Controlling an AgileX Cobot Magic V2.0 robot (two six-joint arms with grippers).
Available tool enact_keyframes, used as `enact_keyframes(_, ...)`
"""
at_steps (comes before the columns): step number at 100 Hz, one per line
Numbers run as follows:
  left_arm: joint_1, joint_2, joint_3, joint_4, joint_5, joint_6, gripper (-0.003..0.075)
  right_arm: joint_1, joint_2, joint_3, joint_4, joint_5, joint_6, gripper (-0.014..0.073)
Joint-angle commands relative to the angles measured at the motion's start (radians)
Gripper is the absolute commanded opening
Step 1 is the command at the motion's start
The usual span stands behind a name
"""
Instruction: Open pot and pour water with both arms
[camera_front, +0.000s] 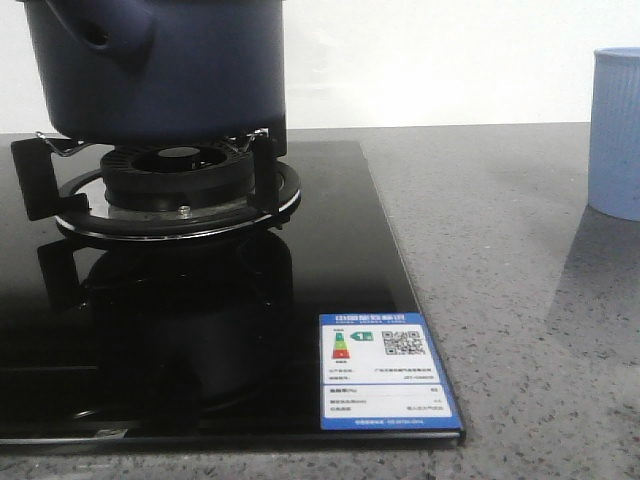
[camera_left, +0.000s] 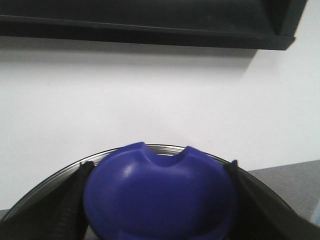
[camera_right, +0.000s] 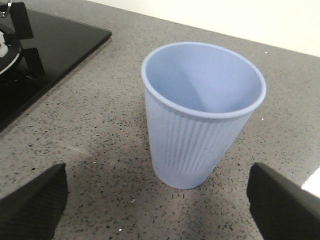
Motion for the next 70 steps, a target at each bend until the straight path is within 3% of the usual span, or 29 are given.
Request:
enact_keyframes(1, -0.05, 0.014, -0.038, -0.011, -0.116, -0.002, 0.0372, -0.004, -0.061, -0.022, -0.044, -0.009, 0.099, 0.0659)
enact_keyframes(26, -0.166, 0.118, -0.038, 0.005, -0.241, -0.002, 0.0372, -0.004, -0.127, -0.022, -0.049, -0.049, 0.136, 0.0659)
enact_keyframes(70, -0.179, 0.229, -0.038, 0.017, -0.28, -0.002, 0.0372, -0.002, -0.127, -0.022, -0.049, -0.064, 0.156, 0.0659)
